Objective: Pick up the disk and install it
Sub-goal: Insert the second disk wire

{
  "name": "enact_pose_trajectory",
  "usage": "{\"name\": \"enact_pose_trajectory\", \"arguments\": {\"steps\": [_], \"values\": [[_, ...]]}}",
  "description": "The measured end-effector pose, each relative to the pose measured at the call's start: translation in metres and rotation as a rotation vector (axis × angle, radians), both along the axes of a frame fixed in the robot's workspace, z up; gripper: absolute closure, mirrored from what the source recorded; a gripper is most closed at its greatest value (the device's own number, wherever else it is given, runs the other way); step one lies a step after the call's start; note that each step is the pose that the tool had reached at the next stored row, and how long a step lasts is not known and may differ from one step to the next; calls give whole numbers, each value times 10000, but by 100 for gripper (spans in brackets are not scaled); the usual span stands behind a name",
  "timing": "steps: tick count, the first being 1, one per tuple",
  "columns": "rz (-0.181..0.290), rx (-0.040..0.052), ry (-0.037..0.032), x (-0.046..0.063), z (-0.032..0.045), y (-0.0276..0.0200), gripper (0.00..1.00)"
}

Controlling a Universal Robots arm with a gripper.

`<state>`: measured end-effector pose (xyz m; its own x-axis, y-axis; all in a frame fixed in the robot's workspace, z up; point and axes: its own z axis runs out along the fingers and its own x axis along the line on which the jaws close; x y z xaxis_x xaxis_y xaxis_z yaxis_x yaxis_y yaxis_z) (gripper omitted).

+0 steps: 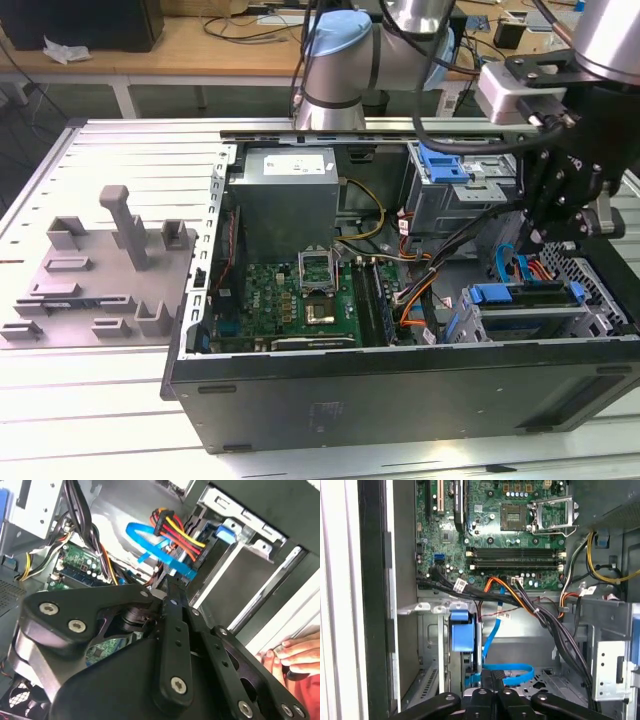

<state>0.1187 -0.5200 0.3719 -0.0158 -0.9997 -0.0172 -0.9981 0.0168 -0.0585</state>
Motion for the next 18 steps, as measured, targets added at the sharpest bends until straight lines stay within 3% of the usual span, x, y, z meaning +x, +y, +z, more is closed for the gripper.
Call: {"name": "enact_pose_trajectory", "arguments": {"steps": [9, 18], "values": [[-25, 0, -50, -209, 0, 2, 89], [-25, 0, -51, -225, 0, 2, 89]]}}
